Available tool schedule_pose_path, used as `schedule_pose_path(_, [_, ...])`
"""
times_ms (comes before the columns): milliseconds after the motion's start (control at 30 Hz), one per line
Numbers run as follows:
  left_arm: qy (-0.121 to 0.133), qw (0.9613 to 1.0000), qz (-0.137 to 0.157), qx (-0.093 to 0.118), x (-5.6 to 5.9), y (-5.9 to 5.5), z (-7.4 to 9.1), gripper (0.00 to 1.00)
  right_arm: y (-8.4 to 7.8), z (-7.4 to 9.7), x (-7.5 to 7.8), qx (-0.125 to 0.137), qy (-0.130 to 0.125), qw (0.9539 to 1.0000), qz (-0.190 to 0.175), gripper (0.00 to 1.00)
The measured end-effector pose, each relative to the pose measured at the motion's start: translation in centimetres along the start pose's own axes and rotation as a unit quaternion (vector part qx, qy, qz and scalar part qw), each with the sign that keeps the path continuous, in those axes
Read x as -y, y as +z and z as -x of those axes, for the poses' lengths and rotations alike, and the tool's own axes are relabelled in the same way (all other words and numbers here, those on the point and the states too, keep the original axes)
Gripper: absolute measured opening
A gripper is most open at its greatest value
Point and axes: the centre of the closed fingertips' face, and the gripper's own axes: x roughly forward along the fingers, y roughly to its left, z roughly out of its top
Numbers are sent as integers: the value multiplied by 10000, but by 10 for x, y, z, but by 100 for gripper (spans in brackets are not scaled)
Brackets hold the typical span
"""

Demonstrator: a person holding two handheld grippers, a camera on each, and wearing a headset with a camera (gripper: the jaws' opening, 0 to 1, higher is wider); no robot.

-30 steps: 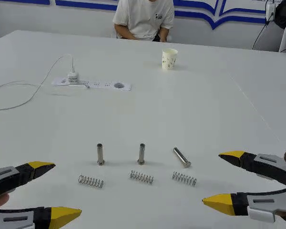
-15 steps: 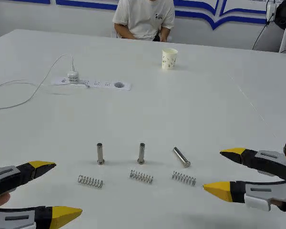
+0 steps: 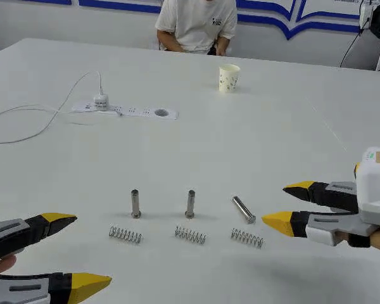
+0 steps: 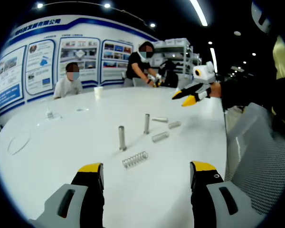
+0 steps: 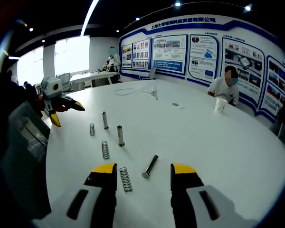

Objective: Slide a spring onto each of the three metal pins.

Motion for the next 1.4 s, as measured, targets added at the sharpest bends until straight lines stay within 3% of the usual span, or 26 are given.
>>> schedule_pose_path(133, [-1, 10000, 0, -17, 0, -1, 0, 75, 5, -10, 8, -79, -83, 9999, -17, 42])
schedule_pose_path(400, [-15, 10000, 8, -37, 1, -2, -1, 75, 2, -35, 23, -473, -259, 9985, -92, 33])
schedule_pose_path(833, [11, 10000, 71, -7, 0, -2, 0, 75, -14, -73, 27, -1027, -422, 9932, -364, 25])
schedule_pose_path(1267, [50, 9999, 148, 41, -2, -3, 2, 75, -30, -91, 26, -1536, -682, 9834, -680, 18])
schedule_pose_path(1400, [57, 9998, 156, 50, -2, -3, 2, 75, -33, -93, 25, -1584, -712, 9816, -795, 17])
